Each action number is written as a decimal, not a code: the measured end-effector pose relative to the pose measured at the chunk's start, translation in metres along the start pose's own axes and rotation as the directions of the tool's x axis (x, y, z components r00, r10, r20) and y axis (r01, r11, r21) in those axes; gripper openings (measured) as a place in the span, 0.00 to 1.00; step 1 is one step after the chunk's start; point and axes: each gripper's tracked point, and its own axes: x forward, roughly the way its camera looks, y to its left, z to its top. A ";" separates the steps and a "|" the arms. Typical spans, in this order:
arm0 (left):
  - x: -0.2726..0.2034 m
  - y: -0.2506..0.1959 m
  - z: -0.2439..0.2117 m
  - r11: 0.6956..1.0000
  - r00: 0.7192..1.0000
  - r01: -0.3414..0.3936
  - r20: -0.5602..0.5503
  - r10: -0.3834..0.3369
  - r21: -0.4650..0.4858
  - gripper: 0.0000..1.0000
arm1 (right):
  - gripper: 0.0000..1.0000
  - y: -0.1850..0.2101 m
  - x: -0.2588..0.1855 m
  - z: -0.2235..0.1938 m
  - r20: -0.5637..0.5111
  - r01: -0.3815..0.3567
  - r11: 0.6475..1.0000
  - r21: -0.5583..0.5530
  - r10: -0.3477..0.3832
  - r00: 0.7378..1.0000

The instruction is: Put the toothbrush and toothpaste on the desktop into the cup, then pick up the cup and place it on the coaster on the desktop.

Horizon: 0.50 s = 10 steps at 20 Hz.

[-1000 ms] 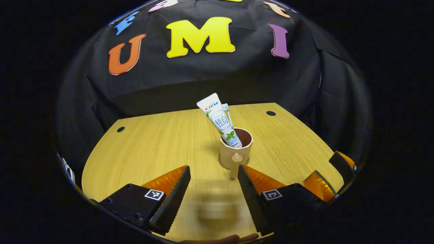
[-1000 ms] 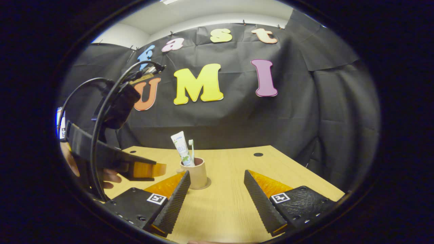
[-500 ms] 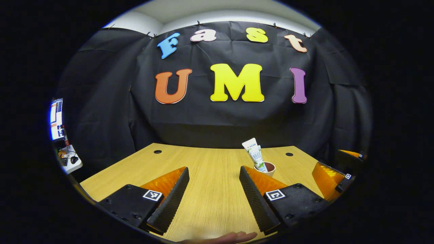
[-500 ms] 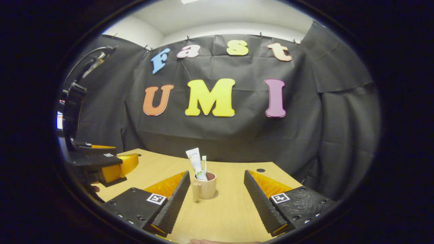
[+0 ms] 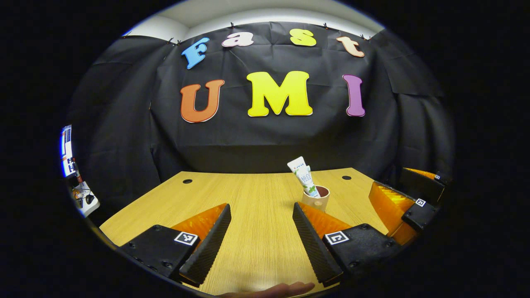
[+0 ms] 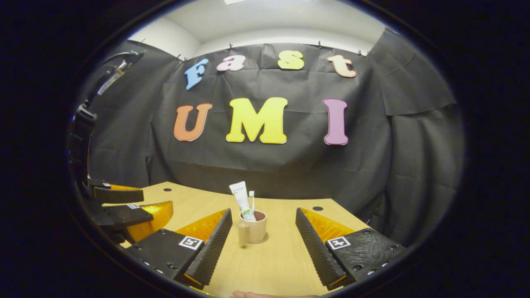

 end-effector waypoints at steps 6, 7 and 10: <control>0.001 0.000 -0.003 1.000 1.000 -0.004 -0.003 0.004 0.007 0.95 | 0.93 0.004 0.003 -0.013 -0.025 -0.022 1.000 -0.007 0.021 0.999; 0.001 -0.001 -0.003 1.000 1.000 -0.002 0.000 0.002 0.003 0.95 | 0.93 0.006 0.002 -0.015 -0.028 -0.027 1.000 -0.010 0.027 0.999; 0.002 0.000 -0.003 1.000 1.000 -0.007 0.007 0.007 0.004 0.95 | 0.93 0.011 0.000 -0.017 -0.030 -0.040 0.999 -0.017 0.040 0.999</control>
